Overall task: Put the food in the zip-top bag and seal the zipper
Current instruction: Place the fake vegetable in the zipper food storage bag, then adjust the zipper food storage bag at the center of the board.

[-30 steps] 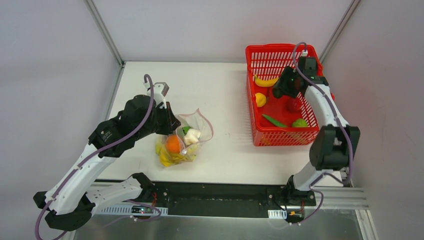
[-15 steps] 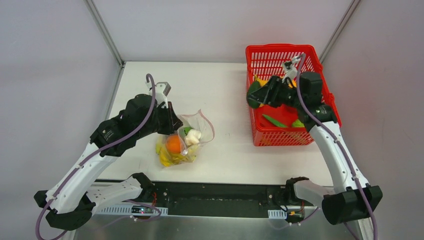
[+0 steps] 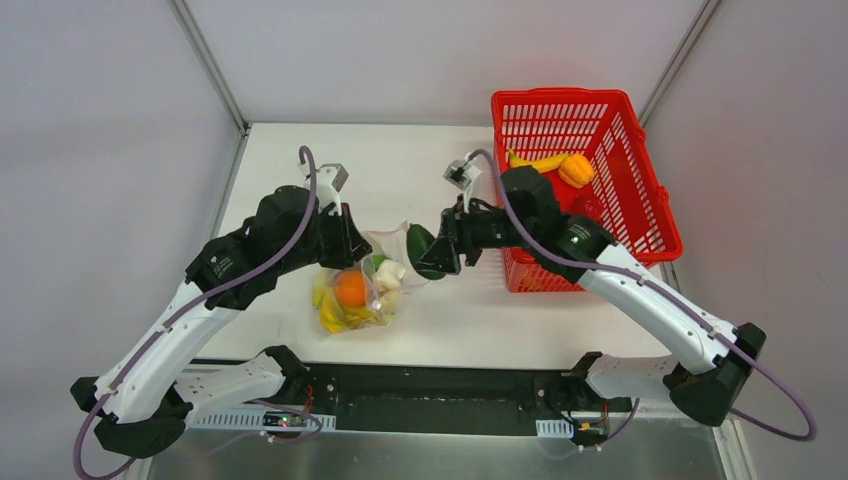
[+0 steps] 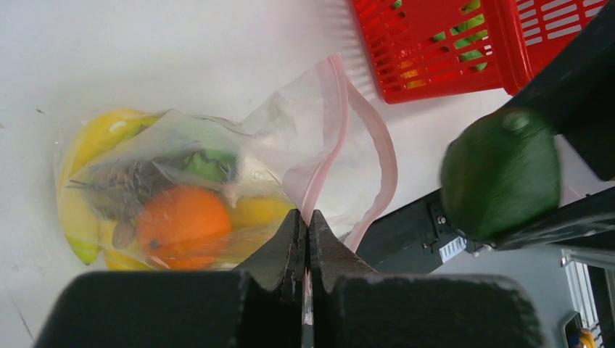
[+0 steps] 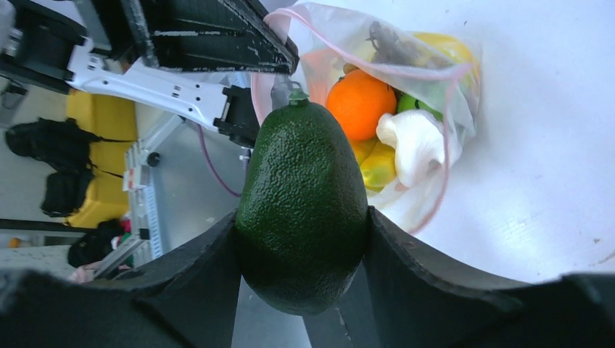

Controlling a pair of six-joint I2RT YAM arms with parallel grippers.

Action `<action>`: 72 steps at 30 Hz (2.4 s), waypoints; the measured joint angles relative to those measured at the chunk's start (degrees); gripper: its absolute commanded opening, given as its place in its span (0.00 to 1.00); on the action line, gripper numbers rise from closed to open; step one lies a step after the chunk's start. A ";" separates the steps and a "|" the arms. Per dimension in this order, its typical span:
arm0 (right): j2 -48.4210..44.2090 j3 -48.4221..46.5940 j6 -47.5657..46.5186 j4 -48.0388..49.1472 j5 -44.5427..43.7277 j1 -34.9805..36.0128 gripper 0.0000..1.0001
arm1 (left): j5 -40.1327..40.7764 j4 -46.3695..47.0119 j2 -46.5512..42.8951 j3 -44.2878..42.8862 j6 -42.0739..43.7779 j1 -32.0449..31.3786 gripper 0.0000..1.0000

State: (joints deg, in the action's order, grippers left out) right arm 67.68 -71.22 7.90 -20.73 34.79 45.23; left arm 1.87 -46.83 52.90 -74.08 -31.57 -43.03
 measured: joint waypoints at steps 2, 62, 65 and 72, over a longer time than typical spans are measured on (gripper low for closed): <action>2.23 -1.53 -1.55 -0.35 -3.61 3.69 0.35 | -0.74 0.20 0.13 0.00 -0.35 0.00 0.00; 8.76 -11.56 -7.17 -6.25 -29.51 10.88 0.00 | 3.23 -3.65 -9.75 -6.49 7.37 0.02 0.99; 8.79 -13.99 -9.90 -8.28 -22.49 8.72 0.00 | 4.07 -4.55 -13.49 -9.03 9.81 0.00 0.99; 12.52 -27.23 -16.50 -19.41 -5.79 8.50 0.00 | 8.76 -6.05 -20.15 -10.01 13.62 0.02 0.99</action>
State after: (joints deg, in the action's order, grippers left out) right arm 80.20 -98.45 -8.60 -40.14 28.99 53.74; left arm 10.63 -52.88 32.75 -84.09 -17.96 -43.00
